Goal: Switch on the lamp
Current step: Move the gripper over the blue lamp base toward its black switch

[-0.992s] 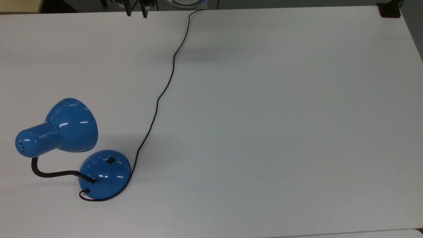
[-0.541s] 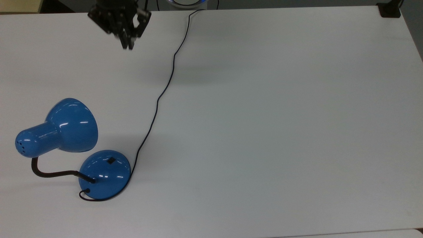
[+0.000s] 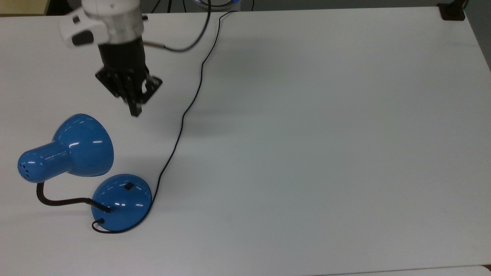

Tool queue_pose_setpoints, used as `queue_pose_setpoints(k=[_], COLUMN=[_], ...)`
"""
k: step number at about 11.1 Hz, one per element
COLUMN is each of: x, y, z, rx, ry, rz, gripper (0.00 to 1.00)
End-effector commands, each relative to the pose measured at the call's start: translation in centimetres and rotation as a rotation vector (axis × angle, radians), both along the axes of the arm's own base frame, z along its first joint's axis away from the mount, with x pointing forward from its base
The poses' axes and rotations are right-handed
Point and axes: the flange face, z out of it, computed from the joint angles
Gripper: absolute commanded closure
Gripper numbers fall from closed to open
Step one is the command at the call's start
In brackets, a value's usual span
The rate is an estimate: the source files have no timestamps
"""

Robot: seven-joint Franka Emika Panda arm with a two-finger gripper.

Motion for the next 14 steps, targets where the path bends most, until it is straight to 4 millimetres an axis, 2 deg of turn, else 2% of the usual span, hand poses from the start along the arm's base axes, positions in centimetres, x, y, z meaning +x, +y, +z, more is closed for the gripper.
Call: queue_pose_setpoints(k=[1, 3, 5, 8, 10, 14], x=[2.6, 4.0, 5.1, 5.4, 5.4, 6.0], y=[0.4, 0.1, 0.0, -0.2, -0.7, -1.5], z=[-6.3, -9.5, -11.8, -13.0, -14.6, -15.5], rx=[0.001, 0.003, 0.004, 0.008, 0.006, 0.006], ry=[-0.074, -0.153, -0.19, -0.212, -0.194, -0.193], rz=[-0.038, -0.105, -0.129, -0.148, -0.159, -0.172], gripper=[1.0, 1.0, 1.0, 1.0, 1.0, 1.0])
